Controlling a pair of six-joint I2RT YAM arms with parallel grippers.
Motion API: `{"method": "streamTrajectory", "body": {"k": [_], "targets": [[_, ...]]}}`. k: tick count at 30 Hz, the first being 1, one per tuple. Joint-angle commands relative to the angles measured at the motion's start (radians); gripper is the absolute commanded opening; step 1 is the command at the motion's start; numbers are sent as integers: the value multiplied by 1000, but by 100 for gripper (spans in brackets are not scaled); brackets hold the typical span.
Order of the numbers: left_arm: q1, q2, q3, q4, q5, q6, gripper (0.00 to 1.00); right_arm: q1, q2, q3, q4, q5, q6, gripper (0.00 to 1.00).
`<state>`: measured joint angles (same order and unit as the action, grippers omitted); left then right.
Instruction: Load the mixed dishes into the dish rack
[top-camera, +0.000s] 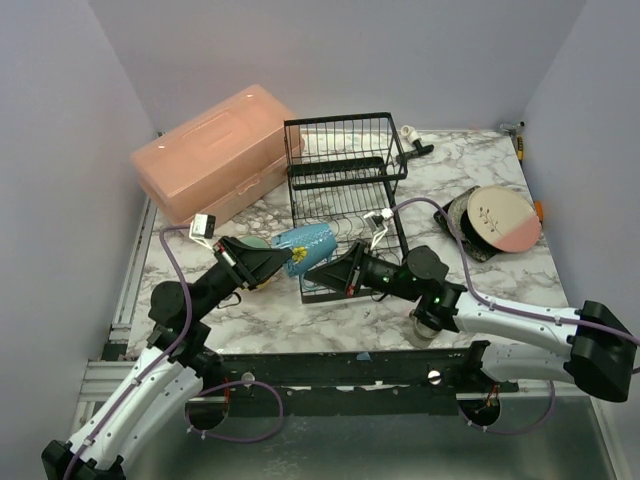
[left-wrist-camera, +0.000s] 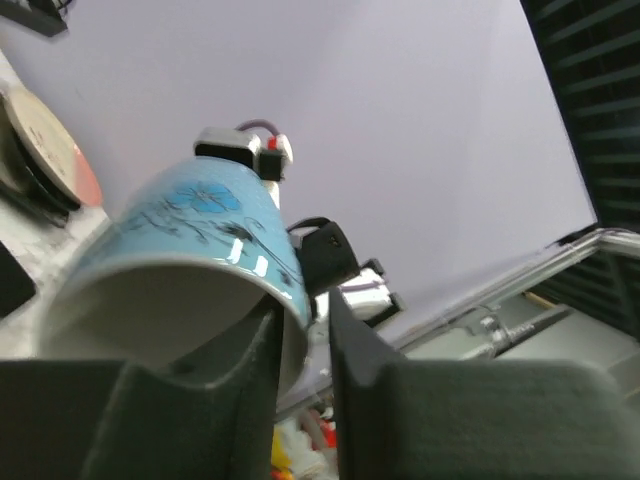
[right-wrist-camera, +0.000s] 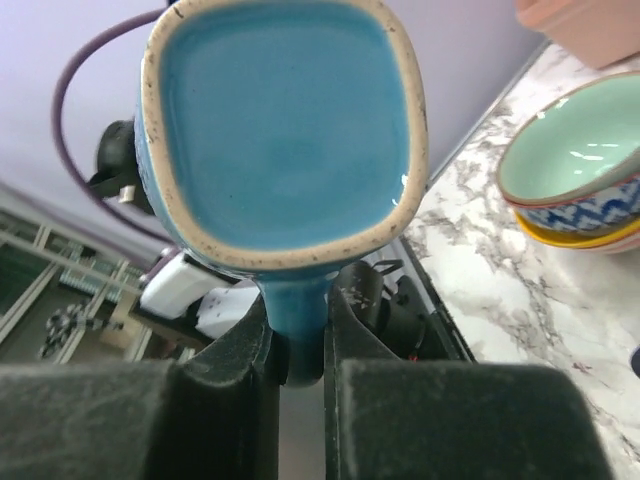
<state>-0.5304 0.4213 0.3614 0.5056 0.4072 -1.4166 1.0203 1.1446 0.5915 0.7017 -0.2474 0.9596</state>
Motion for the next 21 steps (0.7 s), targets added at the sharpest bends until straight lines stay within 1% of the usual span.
{"method": "streamTrajectory", "body": {"k": [1,2,4,5,7,8,12,14,16,19,21], "targets": [[-8,17,69,-159,70,107,48,5,-21,18,-91,175,11,1],[-7,12,79,-227,67,143,60,5,-34,12,-131,222,6,1],[-8,-8,101,-362,40,228,72,6,-67,12,-244,330,-7,1],[-8,-18,115,-421,26,266,81,5,-80,21,-328,381,-24,1],[-6,-35,168,-598,-28,364,95,5,-99,45,-476,490,-82,1],[-6,-38,201,-690,-58,428,99,6,-103,62,-548,554,-107,1],[-6,-21,353,-981,-209,674,99,0,-61,127,-811,769,-213,1],[-6,-9,414,-1068,-264,770,99,-14,-21,159,-905,852,-239,1],[-6,-7,448,-1110,-301,850,99,-27,23,169,-910,884,-300,0],[-6,-11,468,-1139,-341,920,99,-47,107,203,-909,962,-366,1],[-6,-14,467,-1147,-369,958,99,-77,169,231,-878,972,-418,1]]}}
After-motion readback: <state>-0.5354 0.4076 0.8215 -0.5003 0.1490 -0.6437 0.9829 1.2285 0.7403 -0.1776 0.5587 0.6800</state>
